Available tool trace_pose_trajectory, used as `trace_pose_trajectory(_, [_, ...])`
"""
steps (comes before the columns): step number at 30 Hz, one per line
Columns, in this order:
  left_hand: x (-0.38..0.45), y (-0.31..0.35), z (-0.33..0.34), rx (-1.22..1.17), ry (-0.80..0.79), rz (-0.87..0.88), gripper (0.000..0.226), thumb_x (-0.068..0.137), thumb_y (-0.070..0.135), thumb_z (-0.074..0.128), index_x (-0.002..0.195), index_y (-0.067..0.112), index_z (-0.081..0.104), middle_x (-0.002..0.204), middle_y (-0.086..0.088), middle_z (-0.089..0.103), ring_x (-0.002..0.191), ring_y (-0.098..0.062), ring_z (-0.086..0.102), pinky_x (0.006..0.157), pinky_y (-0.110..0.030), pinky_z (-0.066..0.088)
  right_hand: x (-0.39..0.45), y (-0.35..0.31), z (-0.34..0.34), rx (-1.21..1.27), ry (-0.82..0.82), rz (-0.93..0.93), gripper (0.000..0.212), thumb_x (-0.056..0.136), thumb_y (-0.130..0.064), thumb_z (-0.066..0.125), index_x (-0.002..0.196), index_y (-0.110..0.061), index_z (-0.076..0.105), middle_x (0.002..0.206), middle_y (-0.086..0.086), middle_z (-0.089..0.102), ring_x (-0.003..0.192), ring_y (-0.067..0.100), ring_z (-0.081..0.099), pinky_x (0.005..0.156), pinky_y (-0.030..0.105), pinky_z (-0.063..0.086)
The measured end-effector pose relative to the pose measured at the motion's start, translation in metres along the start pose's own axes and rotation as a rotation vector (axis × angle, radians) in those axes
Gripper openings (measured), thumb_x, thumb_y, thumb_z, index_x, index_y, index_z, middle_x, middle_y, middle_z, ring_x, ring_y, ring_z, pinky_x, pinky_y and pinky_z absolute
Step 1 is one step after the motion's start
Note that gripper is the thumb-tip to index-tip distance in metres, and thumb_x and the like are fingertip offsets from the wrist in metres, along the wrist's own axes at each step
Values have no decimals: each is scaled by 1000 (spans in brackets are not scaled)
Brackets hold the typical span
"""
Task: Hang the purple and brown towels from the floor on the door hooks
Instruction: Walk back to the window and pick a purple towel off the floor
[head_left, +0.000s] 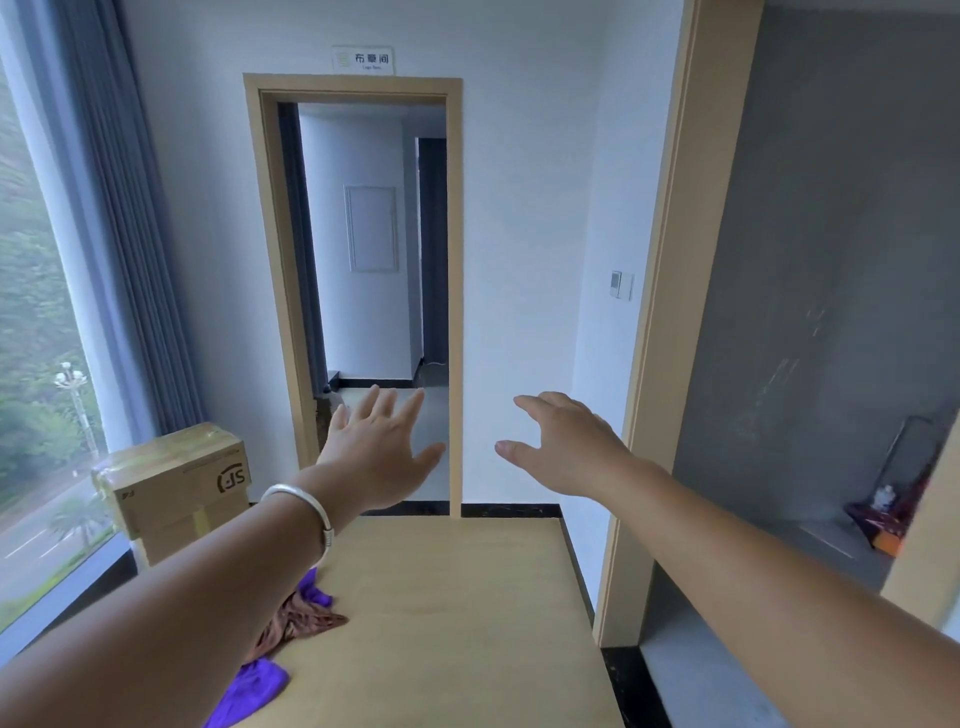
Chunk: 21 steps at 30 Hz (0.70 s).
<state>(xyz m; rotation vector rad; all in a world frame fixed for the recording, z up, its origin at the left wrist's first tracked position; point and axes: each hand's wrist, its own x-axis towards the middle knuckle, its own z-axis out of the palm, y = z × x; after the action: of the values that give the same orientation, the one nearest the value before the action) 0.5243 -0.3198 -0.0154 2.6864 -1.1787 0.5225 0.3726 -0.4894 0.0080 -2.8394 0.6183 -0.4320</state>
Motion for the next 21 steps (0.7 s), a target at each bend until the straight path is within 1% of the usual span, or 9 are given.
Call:
trace_pose_trajectory(6, [100,-29,49,0,6,42,76,88,70,25,150,32,2,159,-1,11,147,-24,-2,116,-53,5,101,20,30,-22,20,22,71,90,-63,43,148,-28,23,156,-2,22,143,17,18,114,44,22])
trace_pose_trajectory(14, [255,-83,93,-22,28,87,77,89,70,25,150,31,2,160,-2,10,147,-24,-2,116,-51,3,259,27,53,-27,53,57,71,89,-64,43,148,-28,24,156,-3,22,143,18,18,114,44,22])
trace_pose_trajectory(21, [353,-106,140,-8,-14,99,76,89,69,24,151,30,0,160,-2,10,147,-23,-3,116,-50,2,363,49,81,-36,45,64,71,89,-64,43,148,-29,24,155,-2,23,143,18,19,114,45,22])
